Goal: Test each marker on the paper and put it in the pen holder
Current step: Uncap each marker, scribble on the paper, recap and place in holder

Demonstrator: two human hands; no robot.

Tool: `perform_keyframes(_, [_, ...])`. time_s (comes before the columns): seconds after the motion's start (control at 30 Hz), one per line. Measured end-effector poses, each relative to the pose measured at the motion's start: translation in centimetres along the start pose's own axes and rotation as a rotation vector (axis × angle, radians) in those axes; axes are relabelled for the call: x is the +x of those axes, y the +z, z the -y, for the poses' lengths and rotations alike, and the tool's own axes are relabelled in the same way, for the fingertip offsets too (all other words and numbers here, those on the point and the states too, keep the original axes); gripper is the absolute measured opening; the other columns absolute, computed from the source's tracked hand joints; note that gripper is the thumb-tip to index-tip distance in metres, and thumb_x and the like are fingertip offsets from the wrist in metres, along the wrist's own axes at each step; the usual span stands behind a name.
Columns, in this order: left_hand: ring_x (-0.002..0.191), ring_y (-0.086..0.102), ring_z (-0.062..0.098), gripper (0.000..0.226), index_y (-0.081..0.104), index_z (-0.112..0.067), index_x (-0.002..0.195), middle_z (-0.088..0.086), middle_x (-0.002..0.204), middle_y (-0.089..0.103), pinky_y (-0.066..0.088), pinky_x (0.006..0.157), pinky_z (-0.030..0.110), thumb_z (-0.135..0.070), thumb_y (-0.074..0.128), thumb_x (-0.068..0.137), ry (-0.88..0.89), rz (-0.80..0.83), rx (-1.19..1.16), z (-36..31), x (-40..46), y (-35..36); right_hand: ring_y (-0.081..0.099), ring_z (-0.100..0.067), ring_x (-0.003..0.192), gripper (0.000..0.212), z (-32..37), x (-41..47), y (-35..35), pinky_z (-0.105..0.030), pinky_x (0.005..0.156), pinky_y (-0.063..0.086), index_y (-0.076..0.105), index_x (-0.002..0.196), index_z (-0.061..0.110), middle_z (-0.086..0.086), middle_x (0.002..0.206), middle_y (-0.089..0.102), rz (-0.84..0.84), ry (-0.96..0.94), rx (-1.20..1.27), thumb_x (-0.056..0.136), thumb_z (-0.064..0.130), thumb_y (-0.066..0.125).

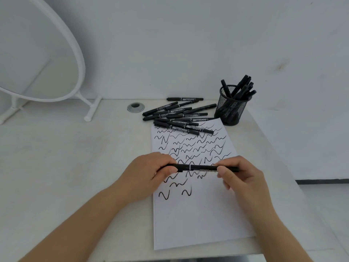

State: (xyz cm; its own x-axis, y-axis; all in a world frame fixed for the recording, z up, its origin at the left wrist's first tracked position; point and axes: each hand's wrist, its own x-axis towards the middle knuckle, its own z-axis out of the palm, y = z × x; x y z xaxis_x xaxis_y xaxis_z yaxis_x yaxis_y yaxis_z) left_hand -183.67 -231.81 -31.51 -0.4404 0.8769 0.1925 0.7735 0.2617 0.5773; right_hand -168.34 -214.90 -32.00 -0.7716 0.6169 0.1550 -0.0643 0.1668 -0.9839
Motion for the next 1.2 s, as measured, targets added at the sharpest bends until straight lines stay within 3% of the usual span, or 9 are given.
perform_keyframes(0.13, [0.069, 0.039, -0.001, 0.029, 0.062, -0.024, 0.093, -0.022, 0.070, 0.045, 0.030, 0.060, 0.012, -0.041, 0.038, 0.088, 0.068, -0.067, 0.220, -0.2, 1.7, -1.2, 0.055, -0.002, 0.066, 0.024, 1.1, 2.3, -0.9, -0.009, 0.059, 0.039, 0.069, 0.072, 0.030, 0.016, 0.066, 0.063, 0.068, -0.276, -0.468, 0.077, 0.007, 0.072])
perform_keyframes(0.23, [0.069, 0.044, 0.004, 0.038, 0.063, -0.023, 0.089, -0.019, 0.071, 0.049, 0.038, 0.057, 0.021, -0.047, 0.034, 0.088, 0.140, -0.107, 0.336, -1.6, 3.6, -2.0, 0.056, -0.010, 0.068, 0.008, 2.2, 3.9, -0.5, -0.025, 0.061, 0.047, 0.073, 0.086, 0.022, 0.014, 0.072, 0.064, 0.183, -0.519, -0.845, 0.078, 0.020, 0.070])
perform_keyframes(0.37, [0.055, 0.050, 0.009, 0.034, 0.062, -0.020, 0.075, -0.013, 0.061, 0.055, 0.031, 0.045, 0.018, -0.043, 0.039, 0.085, 0.292, -0.191, 0.462, -3.5, 6.0, -2.5, 0.057, -0.020, 0.062, 0.015, 3.4, 5.8, -0.4, -0.031, 0.053, 0.047, 0.072, 0.087, 0.018, 0.007, 0.068, 0.064, 0.196, -0.704, -0.992, 0.076, 0.026, 0.067])
perform_keyframes(0.57, [0.056, 0.048, 0.002, 0.035, 0.065, -0.023, 0.080, -0.013, 0.061, 0.056, 0.039, 0.048, 0.020, -0.053, 0.047, 0.081, 0.325, -0.270, 0.348, -3.9, 9.3, -2.7, 0.054, -0.020, 0.059, 0.015, 4.2, 8.4, -1.5, -0.023, 0.054, 0.039, 0.070, 0.090, 0.013, 0.005, 0.068, 0.064, 0.201, -0.809, -1.027, 0.075, 0.019, 0.070])
perform_keyframes(0.73, [0.077, 0.055, -0.005, 0.036, 0.050, -0.041, 0.112, -0.026, 0.072, 0.055, 0.044, 0.067, 0.022, -0.053, 0.056, 0.079, -0.112, -0.125, 0.205, -0.4, 13.8, -3.4, 0.053, -0.002, 0.063, 0.017, 6.0, 12.8, -4.1, -0.019, 0.063, 0.035, 0.059, 0.092, 0.022, 0.014, 0.076, 0.062, -0.022, -0.474, -0.760, 0.080, 0.012, 0.067])
perform_keyframes(0.83, [0.087, 0.061, 0.010, 0.014, 0.060, -0.035, 0.098, -0.020, 0.081, 0.060, 0.049, 0.077, 0.030, -0.039, 0.058, 0.086, -0.289, -0.148, 0.240, 3.0, 16.6, -3.4, 0.061, 0.002, 0.070, 0.036, 7.1, 15.7, -6.0, -0.018, 0.066, 0.044, 0.047, 0.104, 0.033, 0.021, 0.084, 0.058, -0.211, -0.372, -0.498, 0.081, 0.011, 0.064])
perform_keyframes(0.97, [0.087, 0.059, 0.012, 0.010, 0.062, -0.034, 0.092, -0.012, 0.095, 0.066, 0.044, 0.073, 0.027, -0.035, 0.053, 0.088, -0.353, -0.118, 0.270, 5.2, 19.8, -2.2, 0.061, 0.002, 0.071, 0.063, 7.2, 17.7, -6.5, -0.003, 0.058, 0.041, 0.033, 0.129, 0.041, 0.020, 0.095, 0.052, -0.283, -0.394, -0.392, 0.083, 0.007, 0.059])
perform_keyframes(1.1, [0.088, 0.055, 0.014, 0.017, 0.061, -0.029, 0.097, -0.008, 0.102, 0.063, 0.043, 0.073, 0.029, -0.040, 0.050, 0.089, -0.342, -0.084, 0.312, 5.8, 22.1, -0.6, 0.060, 0.005, 0.072, 0.050, 6.4, 19.1, -6.3, -0.004, 0.060, 0.041, 0.040, 0.122, 0.034, 0.012, 0.098, 0.053, -0.405, -0.418, -0.315, 0.084, 0.007, 0.057])
perform_keyframes(1.2, [0.091, 0.056, 0.017, 0.023, 0.060, -0.026, 0.098, -0.004, 0.101, 0.063, 0.045, 0.074, 0.031, -0.044, 0.049, 0.088, -0.343, -0.060, 0.359, 6.0, 22.7, 0.7, 0.060, 0.003, 0.073, 0.047, 5.3, 20.0, -5.9, -0.007, 0.060, 0.043, 0.041, 0.117, 0.035, 0.022, 0.091, 0.053, -0.411, -0.404, -0.333, 0.084, 0.008, 0.059])
